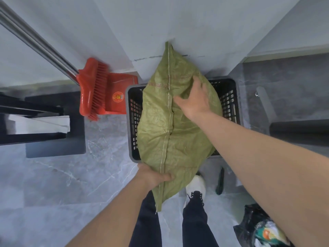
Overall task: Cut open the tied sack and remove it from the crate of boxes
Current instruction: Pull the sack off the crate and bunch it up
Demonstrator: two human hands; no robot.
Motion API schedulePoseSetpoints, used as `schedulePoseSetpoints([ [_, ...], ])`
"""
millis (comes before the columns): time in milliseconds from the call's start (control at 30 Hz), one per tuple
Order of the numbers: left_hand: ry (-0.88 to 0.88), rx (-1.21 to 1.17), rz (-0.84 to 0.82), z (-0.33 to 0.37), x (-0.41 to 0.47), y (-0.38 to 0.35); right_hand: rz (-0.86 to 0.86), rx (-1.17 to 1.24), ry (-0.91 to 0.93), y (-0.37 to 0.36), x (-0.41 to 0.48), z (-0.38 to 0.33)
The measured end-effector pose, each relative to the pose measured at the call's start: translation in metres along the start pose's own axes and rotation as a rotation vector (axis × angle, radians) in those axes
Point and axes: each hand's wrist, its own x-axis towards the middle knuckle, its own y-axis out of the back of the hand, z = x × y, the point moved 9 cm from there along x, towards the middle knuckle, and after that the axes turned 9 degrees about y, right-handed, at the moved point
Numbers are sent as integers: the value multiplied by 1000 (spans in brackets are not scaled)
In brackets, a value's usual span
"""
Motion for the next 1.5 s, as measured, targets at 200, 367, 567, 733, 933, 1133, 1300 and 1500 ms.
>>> schedulePoseSetpoints([
  [200, 56, 75, -17, -5, 8, -5, 93, -279, 118, -13, 27, -27],
  [367, 159, 70, -67, -28, 8, -6, 208, -457, 144, -9, 45, -47],
  [567, 245, -112, -255, -68, 10, -39, 247, -334, 153, -16, 40, -47],
  [733, 39, -57, -234, -38, -9, -16, 450, -194, 160, 21, 9, -48],
  [933, -351, -228, 105, 37, -77, 46, 565, 6, -38, 77, -40, -46],
  [1133, -618, -160, 340, 68, -162, 73, 654, 137, -132, 119, -95, -71],
  [1300, -807, -126, 466, 57, -212, 102, 831, 202, -112, 159, -138, -98],
  [1500, -987, -195, 511, 50, -251, 123, 958, 269, -69, 192, -176, -116],
])
